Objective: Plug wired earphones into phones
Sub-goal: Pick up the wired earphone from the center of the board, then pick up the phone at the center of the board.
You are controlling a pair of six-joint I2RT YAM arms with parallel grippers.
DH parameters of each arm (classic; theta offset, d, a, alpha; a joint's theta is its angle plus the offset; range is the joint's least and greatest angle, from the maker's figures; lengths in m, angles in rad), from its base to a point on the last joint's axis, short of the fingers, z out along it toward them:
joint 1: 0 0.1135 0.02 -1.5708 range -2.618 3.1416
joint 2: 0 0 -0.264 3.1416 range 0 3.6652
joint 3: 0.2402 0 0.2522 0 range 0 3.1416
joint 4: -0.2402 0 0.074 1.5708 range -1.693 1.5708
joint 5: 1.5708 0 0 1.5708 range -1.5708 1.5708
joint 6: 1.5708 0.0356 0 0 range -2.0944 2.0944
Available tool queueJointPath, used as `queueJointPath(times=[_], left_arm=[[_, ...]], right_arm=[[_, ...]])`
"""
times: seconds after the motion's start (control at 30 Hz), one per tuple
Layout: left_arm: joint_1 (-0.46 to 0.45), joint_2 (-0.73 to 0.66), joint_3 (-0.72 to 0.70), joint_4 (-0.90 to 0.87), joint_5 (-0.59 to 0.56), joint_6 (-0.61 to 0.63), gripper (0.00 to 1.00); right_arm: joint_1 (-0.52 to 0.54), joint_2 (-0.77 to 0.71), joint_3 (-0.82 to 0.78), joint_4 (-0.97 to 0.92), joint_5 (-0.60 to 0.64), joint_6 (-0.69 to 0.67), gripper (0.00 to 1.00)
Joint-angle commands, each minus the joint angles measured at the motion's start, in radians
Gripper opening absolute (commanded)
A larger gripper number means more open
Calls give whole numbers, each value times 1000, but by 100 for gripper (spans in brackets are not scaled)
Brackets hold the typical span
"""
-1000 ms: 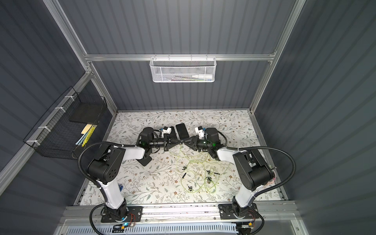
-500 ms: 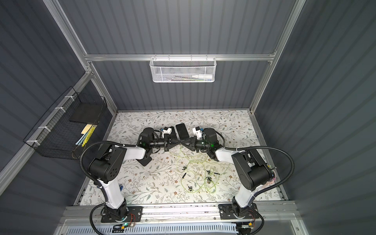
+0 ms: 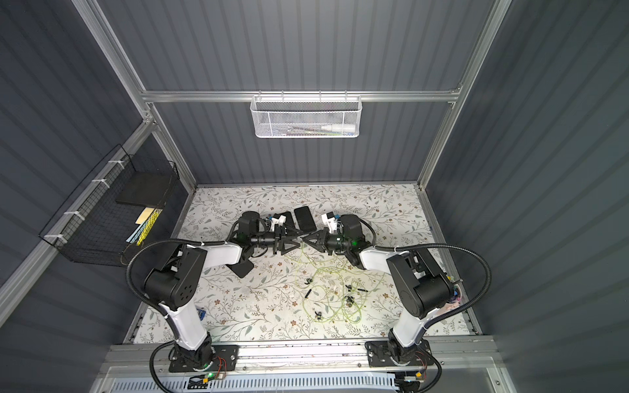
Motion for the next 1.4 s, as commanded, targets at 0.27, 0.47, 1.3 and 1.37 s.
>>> queueJointPath(times=[0.27,0.47,1.3,1.37], left_arm=[[71,-50,468,-1433,-1054,563,82],[92,-18,383,-1393,-1120,465,78],[222,4,120,-1018,-911,220,93],[222,28,150,-1087,-944,227,89]], right_arm=[[32,-171,29,-580,296,-390,0],[34,-189,31,-652,322,-463,0],[33,-207,-2,-676,307,-523,0],[34,-207,1,-675,294,-535,0]])
